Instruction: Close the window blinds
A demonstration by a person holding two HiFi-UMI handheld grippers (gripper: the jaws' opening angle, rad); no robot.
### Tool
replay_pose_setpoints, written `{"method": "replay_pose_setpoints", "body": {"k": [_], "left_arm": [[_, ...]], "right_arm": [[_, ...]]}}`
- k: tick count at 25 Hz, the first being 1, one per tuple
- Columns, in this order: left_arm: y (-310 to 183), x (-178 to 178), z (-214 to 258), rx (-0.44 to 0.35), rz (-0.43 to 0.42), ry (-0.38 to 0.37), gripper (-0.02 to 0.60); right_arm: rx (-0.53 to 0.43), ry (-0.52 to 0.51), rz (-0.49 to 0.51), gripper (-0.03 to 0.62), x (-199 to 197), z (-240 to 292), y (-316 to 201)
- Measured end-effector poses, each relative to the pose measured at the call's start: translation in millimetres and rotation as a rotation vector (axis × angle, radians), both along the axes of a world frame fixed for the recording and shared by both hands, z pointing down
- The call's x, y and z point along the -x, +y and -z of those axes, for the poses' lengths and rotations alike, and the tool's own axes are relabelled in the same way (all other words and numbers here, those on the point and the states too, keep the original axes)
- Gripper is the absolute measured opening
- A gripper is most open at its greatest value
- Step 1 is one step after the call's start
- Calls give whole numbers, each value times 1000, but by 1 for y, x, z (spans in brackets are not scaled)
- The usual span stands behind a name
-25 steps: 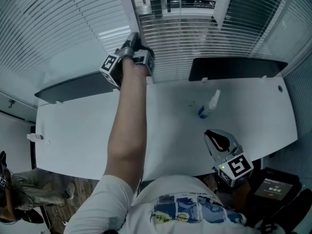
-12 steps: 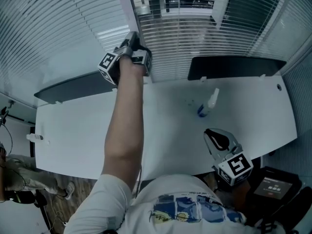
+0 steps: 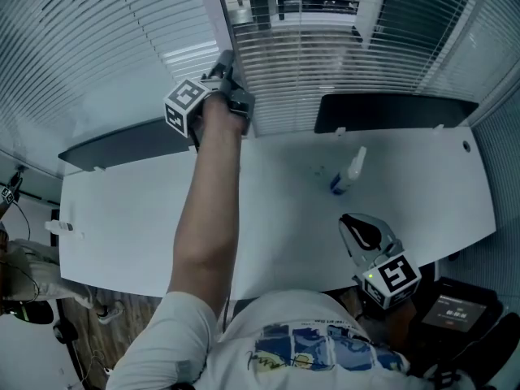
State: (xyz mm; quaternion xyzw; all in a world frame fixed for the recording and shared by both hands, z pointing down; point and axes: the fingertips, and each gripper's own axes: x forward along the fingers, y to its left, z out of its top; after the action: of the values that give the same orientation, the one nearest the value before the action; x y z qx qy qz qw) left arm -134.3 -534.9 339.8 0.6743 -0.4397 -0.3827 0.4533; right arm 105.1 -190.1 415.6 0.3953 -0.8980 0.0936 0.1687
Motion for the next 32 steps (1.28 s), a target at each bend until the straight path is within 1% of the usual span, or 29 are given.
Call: {"method": "replay_pose_setpoints", "body": {"k": [6, 13, 16, 19, 23, 26, 32], "left_arm": [[7, 4, -1, -1, 9, -24, 235], [28, 13, 5, -18, 21, -22, 217], [40, 15, 9, -30, 31, -52, 214], [57, 18, 14, -53, 48, -117, 212], [92, 11, 20, -87, 49, -226, 207], [123, 5, 19, -88, 52, -326, 196], [172, -14, 11, -109, 9, -563, 172]], "right_arm": [[-1, 5, 5, 16, -1, 0, 0], [3, -14, 35, 15, 1, 4, 5], [-2, -23, 49, 15, -1, 5, 5], [-9, -23, 68, 16, -7, 2, 7], [-32, -51, 87, 15, -20, 1, 14], [-32, -69, 103, 15, -30, 2, 18], [-18, -90, 125, 15, -32, -9, 6]]}}
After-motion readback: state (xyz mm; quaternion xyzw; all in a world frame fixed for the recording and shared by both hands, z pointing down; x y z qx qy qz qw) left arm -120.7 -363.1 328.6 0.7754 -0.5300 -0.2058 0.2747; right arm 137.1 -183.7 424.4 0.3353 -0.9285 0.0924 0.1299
